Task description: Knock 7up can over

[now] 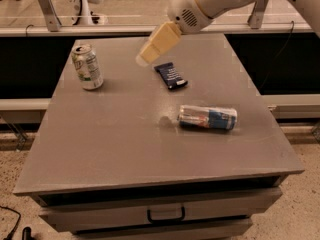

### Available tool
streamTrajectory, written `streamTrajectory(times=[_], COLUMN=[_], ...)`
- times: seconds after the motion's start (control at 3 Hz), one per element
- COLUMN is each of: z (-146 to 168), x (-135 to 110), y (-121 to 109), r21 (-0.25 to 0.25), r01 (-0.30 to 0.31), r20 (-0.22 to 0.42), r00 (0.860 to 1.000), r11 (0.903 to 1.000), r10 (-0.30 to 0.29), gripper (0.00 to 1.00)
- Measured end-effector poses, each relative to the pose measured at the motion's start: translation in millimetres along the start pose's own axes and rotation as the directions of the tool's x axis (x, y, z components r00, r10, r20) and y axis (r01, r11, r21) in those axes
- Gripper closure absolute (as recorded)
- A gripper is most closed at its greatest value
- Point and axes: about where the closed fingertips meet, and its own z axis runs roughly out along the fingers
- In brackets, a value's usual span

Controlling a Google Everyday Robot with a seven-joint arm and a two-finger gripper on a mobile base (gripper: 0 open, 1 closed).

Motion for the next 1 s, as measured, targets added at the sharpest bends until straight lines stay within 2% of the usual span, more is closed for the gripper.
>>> streamTrajectory(times=[0.33,1.0], z=[43,126], x=[-19,-41], y=[6,8], r21=[-0.015,-0.087], r01=[-0.003,-0.012], r20=[0.012,0.012], r00=[1.000,1.000], r11=[0.9999,0.9961], r10=[0.003,0.013], gripper=[0.00,0.00])
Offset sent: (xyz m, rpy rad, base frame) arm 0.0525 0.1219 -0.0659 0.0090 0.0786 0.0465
